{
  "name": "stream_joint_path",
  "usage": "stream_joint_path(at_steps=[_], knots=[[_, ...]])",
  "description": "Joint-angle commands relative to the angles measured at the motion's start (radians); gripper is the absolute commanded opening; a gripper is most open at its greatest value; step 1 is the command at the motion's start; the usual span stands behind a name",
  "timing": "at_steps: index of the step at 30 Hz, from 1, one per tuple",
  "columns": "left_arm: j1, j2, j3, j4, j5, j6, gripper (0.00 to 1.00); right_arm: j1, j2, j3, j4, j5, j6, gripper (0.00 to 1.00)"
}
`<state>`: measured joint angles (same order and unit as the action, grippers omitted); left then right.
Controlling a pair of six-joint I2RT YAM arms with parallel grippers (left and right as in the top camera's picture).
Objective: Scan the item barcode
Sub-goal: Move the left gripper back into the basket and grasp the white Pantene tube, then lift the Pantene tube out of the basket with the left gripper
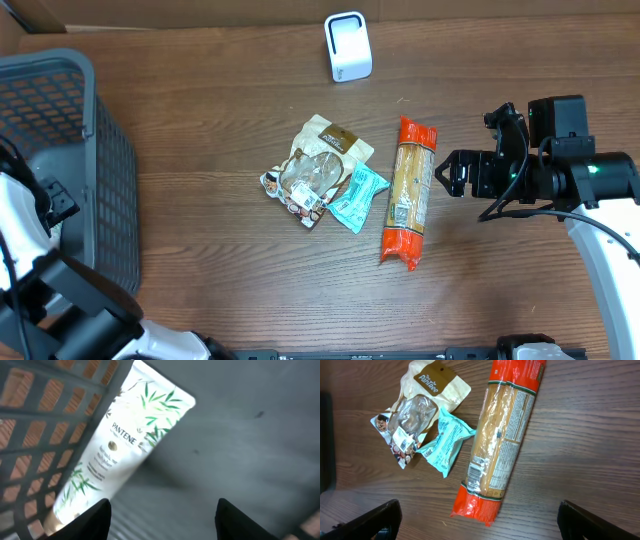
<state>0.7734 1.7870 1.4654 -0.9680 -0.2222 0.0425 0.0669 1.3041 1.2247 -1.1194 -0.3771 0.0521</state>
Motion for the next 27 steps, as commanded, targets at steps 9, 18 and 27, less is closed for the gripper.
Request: stream_joint_path(at_steps=[9,18,27], knots=[[0.126,0.109,-0.018,0.057,-0.065,0.114,0.56,0.001,0.0,0.018,-0.016,0.003,0.0,1.0],[0.256,0.131,-0.032,0.097,0.034,0.25,0.58,0.001,0.0,0.018,-0.016,0.003,0.0,1.0],[0.254,0.243,-0.032,0.106,0.085,0.249,0.57,0.001,0.0,0.018,-0.013,0.003,0.0,1.0]])
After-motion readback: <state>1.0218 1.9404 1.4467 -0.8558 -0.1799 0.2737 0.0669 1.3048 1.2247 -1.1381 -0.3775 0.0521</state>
